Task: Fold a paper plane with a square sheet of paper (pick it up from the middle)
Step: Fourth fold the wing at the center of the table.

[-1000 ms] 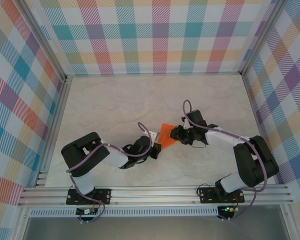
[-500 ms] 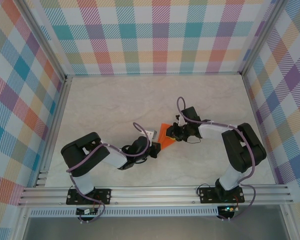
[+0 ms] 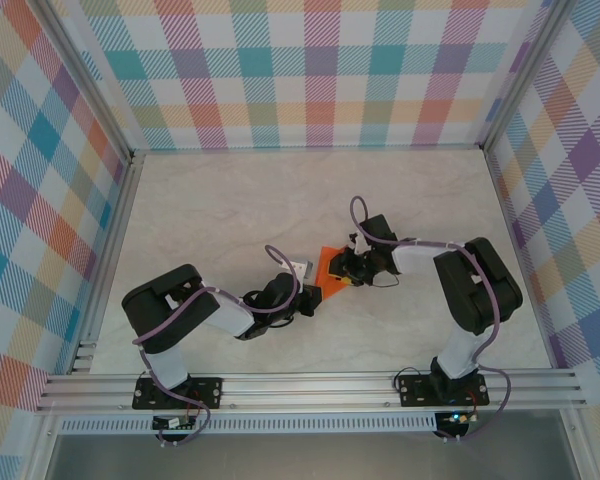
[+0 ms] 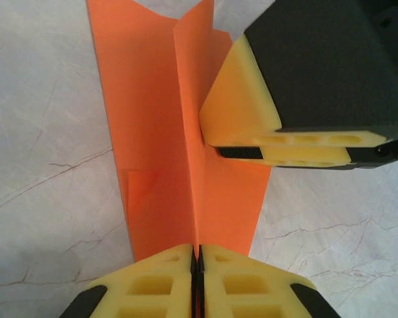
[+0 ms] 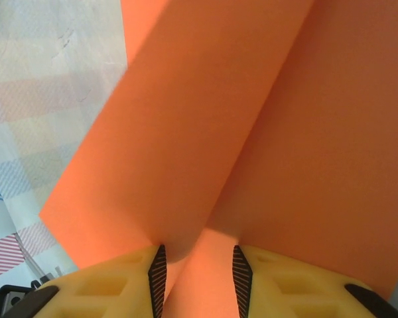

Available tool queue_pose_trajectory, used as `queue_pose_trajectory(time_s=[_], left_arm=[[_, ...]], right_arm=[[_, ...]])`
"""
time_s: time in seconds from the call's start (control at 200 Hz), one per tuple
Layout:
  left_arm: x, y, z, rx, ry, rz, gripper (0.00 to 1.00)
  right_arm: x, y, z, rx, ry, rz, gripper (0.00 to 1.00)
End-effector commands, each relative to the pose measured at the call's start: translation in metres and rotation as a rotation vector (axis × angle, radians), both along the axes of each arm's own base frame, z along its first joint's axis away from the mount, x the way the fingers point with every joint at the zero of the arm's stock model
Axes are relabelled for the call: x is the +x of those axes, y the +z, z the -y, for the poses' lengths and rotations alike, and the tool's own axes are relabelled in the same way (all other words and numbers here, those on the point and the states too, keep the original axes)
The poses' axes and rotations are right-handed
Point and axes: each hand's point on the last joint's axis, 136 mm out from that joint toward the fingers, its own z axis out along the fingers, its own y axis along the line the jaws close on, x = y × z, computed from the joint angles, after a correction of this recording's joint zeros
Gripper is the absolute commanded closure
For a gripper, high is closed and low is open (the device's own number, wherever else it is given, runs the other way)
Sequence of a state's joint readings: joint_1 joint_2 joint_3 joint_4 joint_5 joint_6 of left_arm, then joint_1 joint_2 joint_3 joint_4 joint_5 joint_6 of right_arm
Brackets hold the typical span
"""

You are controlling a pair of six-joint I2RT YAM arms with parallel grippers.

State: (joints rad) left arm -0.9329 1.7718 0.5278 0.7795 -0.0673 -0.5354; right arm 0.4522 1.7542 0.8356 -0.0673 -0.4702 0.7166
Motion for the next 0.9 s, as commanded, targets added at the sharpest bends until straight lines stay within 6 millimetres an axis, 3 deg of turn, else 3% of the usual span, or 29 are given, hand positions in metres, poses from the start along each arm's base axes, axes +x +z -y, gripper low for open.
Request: queue_pose_trajectory(time_s=[0.0, 0.295, 0.505, 0.745, 0.895], left_arm=[[0.002, -0.001, -0.004, 0.007, 0.008, -0.020, 0.85], [0.007, 0.027, -0.015, -0.016, 0.049, -0.028, 0.68], [0.012, 0.035, -0.021, -0.036, 0.098, -0.073, 0.61], [0.024, 0.045, -0.026, -0.092, 0.168, -0.138, 0.57], [0.024, 0.055, -0.012, -0.147, 0.114, -0.173, 0.62]], right_arm=[[0.003, -0.009, 0.001, -0.020, 0.006, -0.005, 0.63], [-0.002, -0.028, 0.014, -0.118, -0.015, -0.063, 0.60], [-0.005, -0.042, 0.025, -0.195, -0.037, -0.102, 0.59], [-0.010, -0.052, 0.039, -0.301, -0.056, -0.138, 0.58], [-0.012, -0.055, 0.049, -0.367, -0.095, -0.162, 0.59]])
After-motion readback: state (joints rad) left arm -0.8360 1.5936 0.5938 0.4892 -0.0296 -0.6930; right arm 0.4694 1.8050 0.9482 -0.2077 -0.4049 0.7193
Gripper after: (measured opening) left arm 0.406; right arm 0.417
